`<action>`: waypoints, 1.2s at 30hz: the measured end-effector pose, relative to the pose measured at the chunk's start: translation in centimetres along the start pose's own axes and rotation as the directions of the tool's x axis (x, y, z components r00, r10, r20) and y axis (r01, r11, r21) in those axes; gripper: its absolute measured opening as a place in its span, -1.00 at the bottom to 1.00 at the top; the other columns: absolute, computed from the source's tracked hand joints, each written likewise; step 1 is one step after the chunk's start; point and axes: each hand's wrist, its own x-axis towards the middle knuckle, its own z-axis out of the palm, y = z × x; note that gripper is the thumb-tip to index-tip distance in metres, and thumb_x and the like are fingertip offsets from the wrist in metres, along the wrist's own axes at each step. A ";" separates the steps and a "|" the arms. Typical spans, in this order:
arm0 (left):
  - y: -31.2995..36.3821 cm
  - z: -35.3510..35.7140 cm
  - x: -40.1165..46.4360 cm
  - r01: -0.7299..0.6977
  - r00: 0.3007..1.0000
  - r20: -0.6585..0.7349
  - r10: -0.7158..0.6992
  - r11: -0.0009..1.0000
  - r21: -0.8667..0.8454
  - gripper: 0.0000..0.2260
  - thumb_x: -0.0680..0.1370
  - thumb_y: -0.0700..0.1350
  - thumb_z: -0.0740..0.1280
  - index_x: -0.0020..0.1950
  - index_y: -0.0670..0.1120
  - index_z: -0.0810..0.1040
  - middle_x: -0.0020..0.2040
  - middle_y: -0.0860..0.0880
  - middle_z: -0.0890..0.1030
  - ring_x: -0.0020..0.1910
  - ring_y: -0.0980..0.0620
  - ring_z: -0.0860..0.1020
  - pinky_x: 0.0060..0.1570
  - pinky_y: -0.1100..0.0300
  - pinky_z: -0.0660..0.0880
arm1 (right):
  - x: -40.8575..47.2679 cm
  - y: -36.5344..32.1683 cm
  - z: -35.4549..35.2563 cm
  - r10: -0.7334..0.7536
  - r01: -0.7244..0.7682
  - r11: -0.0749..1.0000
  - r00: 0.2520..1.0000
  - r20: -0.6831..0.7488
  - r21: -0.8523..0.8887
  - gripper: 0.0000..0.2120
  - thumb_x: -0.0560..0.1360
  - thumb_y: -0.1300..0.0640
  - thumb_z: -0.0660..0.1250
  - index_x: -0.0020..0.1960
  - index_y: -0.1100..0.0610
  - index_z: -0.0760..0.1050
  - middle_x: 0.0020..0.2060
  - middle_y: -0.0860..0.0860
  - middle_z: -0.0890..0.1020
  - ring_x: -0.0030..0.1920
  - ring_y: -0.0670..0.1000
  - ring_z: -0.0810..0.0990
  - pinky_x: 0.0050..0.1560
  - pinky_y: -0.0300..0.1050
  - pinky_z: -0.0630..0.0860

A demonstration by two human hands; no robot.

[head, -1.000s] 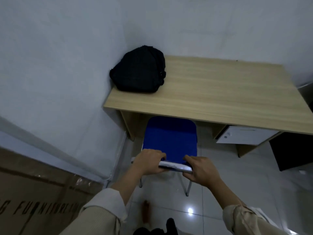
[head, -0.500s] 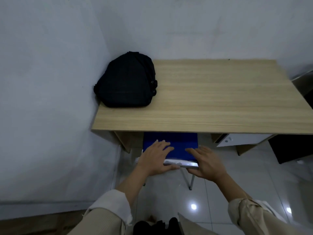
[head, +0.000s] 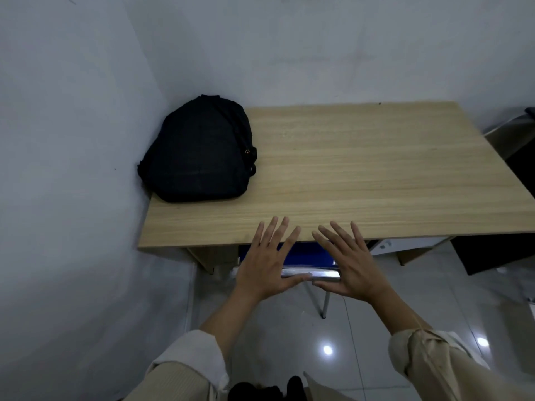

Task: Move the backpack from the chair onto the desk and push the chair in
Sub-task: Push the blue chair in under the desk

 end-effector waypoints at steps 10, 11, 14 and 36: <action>1.2 1.1 5.0 -0.024 0.998 0.049 0.025 1.000 -0.014 -0.14 0.42 0.49 0.03 0.55 -0.04 0.05 0.57 -0.15 0.10 0.56 -0.13 0.01 0.52 -0.15 0.03 | 2.2 6.0 -0.4 -0.039 0.040 0.998 0.999 0.026 -0.055 -0.13 0.40 -0.47 0.15 0.49 0.11 0.26 0.43 0.13 0.41 0.51 0.14 0.23 0.49 0.31 0.09; 1.3 1.3 5.0 -0.032 0.998 0.063 0.032 0.999 -0.002 -0.13 0.42 0.49 0.03 0.55 -0.04 0.05 0.57 -0.15 0.11 0.56 -0.14 0.03 0.51 -0.16 0.05 | 2.0 6.2 -0.4 -0.030 0.032 0.998 0.999 0.033 -0.052 -0.13 0.40 -0.47 0.13 0.48 0.12 0.27 0.41 0.13 0.43 0.49 0.15 0.26 0.49 0.31 0.11; 1.3 1.1 5.0 -0.037 0.996 0.079 0.035 0.999 0.019 -0.13 0.42 0.49 0.03 0.54 -0.05 0.06 0.56 -0.15 0.14 0.55 -0.14 0.07 0.51 -0.16 0.06 | 2.1 6.1 -0.3 -0.014 0.015 0.999 0.999 0.034 -0.045 -0.13 0.39 -0.48 0.13 0.46 0.13 0.31 0.34 0.13 0.51 0.44 0.16 0.35 0.48 0.27 0.18; 1.5 1.5 5.1 -0.018 0.992 0.123 0.004 0.993 0.113 -0.20 0.44 0.47 0.01 0.41 -0.11 0.37 0.45 -0.17 0.38 0.45 -0.16 0.30 0.51 -0.14 0.06 | 1.3 5.9 0.8 -0.090 0.058 0.967 0.989 -0.119 -0.250 -0.34 0.44 -0.43 0.12 0.03 0.15 0.57 -0.27 0.05 0.64 -0.17 0.11 0.62 0.41 0.23 0.31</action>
